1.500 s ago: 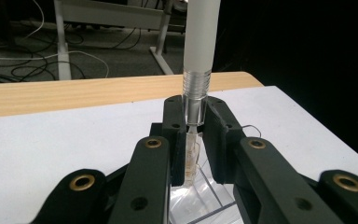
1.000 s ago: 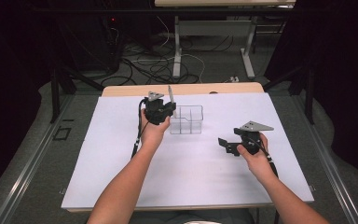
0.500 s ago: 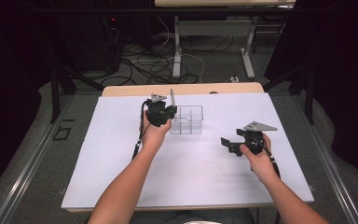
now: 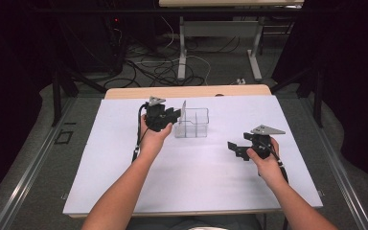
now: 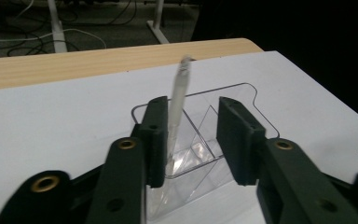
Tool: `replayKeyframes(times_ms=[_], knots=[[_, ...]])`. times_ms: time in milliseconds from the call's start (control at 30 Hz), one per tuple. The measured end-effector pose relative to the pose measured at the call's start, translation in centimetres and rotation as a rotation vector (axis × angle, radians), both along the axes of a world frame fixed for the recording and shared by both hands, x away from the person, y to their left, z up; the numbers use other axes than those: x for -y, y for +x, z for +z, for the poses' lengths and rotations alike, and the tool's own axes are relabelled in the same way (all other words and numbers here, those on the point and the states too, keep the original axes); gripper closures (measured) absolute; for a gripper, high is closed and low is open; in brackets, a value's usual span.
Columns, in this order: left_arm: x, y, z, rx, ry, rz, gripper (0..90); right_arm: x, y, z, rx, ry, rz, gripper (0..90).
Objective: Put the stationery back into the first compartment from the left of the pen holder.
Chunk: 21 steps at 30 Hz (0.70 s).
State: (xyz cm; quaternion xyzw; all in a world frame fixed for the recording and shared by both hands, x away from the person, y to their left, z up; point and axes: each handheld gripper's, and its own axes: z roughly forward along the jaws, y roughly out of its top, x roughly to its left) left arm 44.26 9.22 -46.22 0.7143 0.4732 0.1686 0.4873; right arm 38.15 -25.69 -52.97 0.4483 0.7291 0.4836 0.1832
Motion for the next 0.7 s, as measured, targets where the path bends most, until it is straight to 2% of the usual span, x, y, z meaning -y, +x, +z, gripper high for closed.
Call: replayKeyframes(times_ms=[133, 333, 433, 500, 633, 700], knots=[[-0.9, -0.6, 0.3, 0.015, -0.003, 0.016, 48.8, 0.0, 0.0, 0.0, -0.005, 0.0, -0.003, 15.1], [-2.6, -1.7, 0.5, 0.033, 0.007, 0.012, 33.8, 0.3, 0.0, -0.1, -0.009, -0.008, -0.009, 15.1], [-3.4, -2.3, 0.4, 0.031, 0.007, 0.01, 32.0, 0.4, 0.1, -0.3, -0.011, -0.009, -0.015, 15.1], [-3.8, -2.5, 0.3, 0.021, -0.01, 0.012, 30.8, 0.4, 0.0, -0.3, -0.009, -0.014, -0.014, 15.1], [-5.0, -3.3, -0.2, 0.0, -0.015, 0.014, 29.6, 0.3, 0.0, -0.2, -0.005, -0.022, -0.015, 15.2], [-5.3, -3.5, -0.5, -0.009, -0.01, 0.021, 26.1, 0.3, 0.0, -0.2, -0.007, -0.027, -0.014, 15.2]])
